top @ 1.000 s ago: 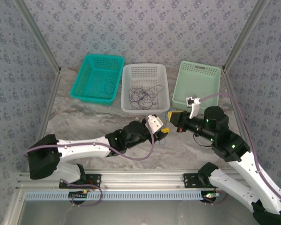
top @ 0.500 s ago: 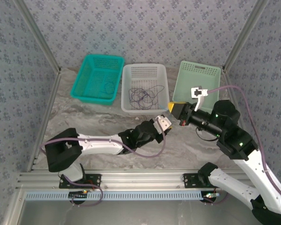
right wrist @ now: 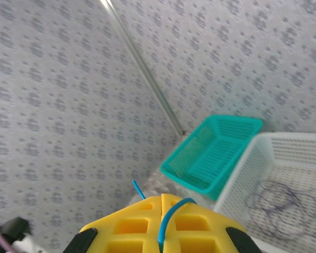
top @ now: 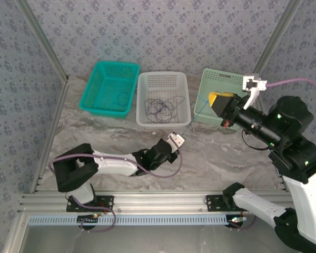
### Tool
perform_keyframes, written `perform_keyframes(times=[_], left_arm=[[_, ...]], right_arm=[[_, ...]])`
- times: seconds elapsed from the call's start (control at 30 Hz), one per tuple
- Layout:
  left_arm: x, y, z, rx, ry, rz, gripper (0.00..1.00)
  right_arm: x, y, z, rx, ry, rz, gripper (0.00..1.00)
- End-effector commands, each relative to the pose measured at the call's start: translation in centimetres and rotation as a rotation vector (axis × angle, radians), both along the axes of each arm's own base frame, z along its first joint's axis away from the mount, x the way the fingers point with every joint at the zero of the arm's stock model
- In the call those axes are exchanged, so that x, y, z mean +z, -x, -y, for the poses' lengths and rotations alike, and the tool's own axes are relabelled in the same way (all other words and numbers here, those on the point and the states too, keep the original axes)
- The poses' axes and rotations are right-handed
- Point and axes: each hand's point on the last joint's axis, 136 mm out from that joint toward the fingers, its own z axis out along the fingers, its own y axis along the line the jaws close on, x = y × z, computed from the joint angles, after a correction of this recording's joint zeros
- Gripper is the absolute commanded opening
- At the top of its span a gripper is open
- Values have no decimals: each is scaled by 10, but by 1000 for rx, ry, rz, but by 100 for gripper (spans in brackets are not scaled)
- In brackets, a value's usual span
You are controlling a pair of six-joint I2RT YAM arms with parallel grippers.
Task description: Untangle the cables
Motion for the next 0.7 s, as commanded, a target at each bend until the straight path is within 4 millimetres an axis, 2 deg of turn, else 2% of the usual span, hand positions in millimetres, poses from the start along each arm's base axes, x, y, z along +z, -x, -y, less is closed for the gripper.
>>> perform_keyframes(times=[0.0, 0.1, 0.2, 0.3, 0.37, 0.57, 0.67], left_arm=[[-25, -5, -34, 98, -75, -36, 10], [-32, -5, -56, 141, -87, -45, 8], [-31, -7, -80, 202, -96, -37, 7], [-16, -15, -110, 305, -100, -11, 4], [6, -17, -123, 326, -73, 13, 4], [101, -28, -181, 367, 94, 62, 9], [142, -31, -213, 375, 184, 79, 10]], right_arm=[[8, -8, 8, -39, 48, 32, 0], [9, -15, 15, -66, 47, 30, 0], [5, -23, 15, -67, 46, 9, 0], [-4, -39, 12, -74, 56, -7, 0], [-18, -52, -2, -17, 54, -38, 0], [-75, -103, -52, 138, 33, -118, 0], [-97, -125, -87, 213, 21, -128, 0]])
